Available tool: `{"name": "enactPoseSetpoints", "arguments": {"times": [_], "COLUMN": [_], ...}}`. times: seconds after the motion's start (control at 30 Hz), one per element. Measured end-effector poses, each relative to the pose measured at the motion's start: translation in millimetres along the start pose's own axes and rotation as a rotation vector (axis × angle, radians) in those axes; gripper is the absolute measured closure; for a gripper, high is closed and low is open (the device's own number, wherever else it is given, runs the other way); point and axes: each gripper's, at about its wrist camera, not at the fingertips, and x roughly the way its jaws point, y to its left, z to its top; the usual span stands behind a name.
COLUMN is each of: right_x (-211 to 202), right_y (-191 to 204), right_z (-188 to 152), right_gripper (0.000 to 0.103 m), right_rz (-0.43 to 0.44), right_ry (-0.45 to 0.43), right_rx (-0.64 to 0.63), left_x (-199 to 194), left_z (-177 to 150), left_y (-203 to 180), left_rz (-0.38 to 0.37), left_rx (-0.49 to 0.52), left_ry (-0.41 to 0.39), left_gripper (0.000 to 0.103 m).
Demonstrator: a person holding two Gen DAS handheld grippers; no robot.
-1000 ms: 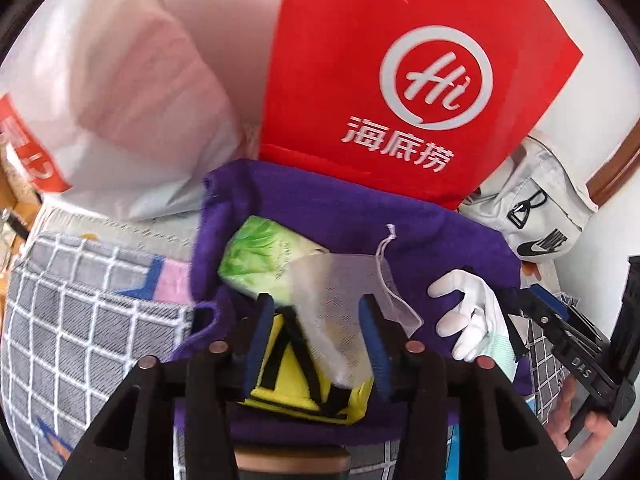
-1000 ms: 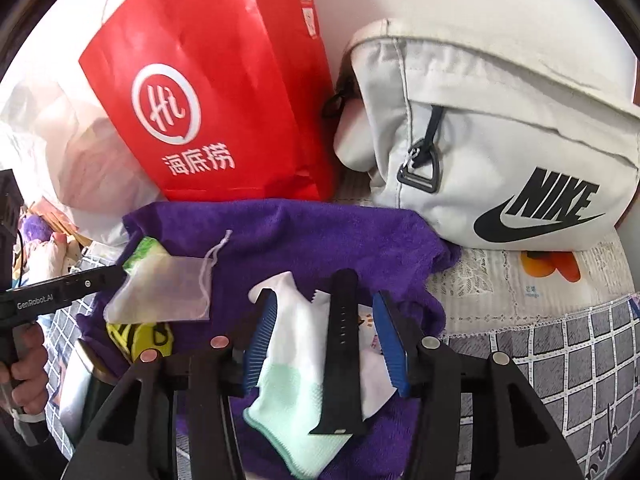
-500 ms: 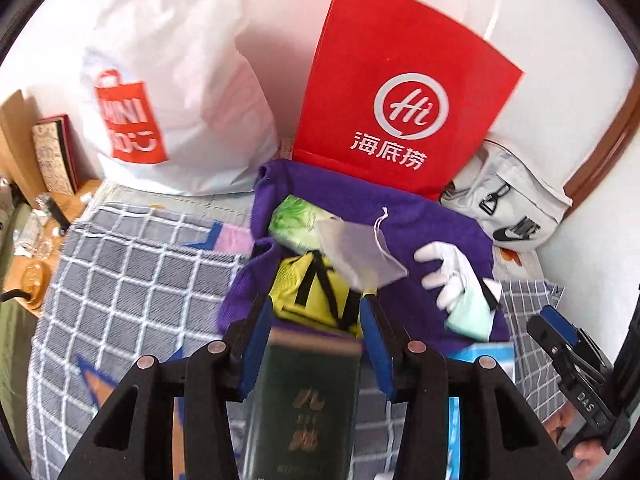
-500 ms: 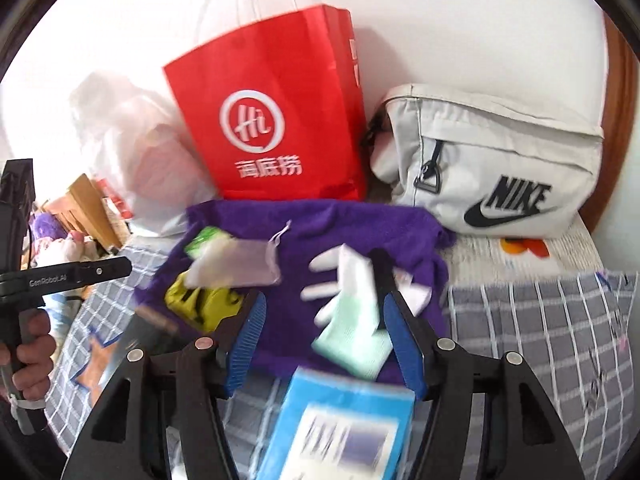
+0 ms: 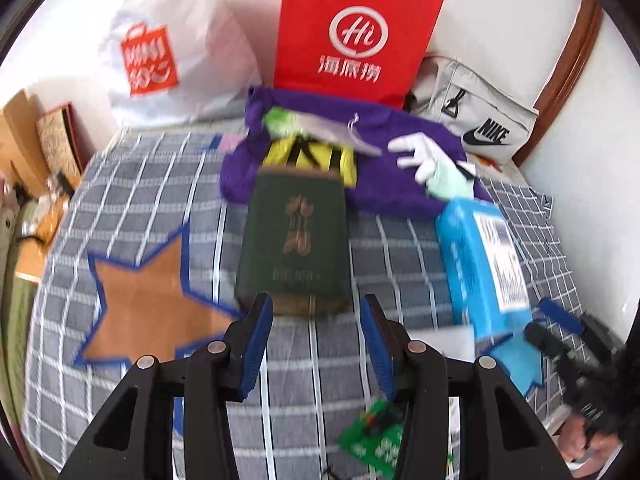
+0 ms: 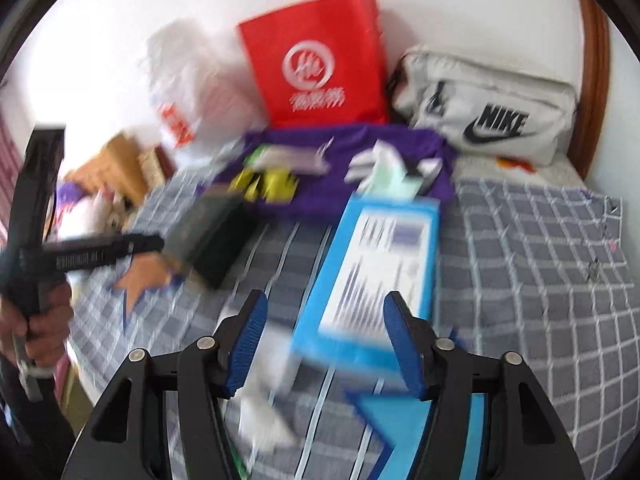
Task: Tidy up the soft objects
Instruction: 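Grasp the crumpled white tissue with the right tool while the left tool grasps another black strap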
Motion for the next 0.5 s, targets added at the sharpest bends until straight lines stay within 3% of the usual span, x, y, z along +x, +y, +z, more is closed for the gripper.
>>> {"name": "enactPoseSetpoints", "arguments": {"times": [0.07,0.27,0.43,0.5], "right_x": [2.1,7.9,33.3,42.8], "right_y": [9.5,38.8,54.5,57.2], "right_z": [-19.0,-59.1,-73.2,-77.7], "right_gripper": [0.058,0.059,0.061,0.086], "right_rz": [0.017,0.070,0.021,0.002], "right_ry": [0.031,0.067,0.101,0.113], "right_rx": [-0.024,-0.099,-0.144,-0.149], "left_x": [-3.0,-12.7,-14.9,-15.1], "left_z": [-13.8,-45.1,-70.9,-77.6], "left_y": [4.7,11.6,13.2,10.7], "left_rz": [0.002,0.003,0.025,0.030], "left_rx": [-0.015,-0.023,0.015,0.043], "left_ry": [0.007,-0.001,0.006,0.013], "left_gripper": [0.060,0.060,0.060,0.060]}}
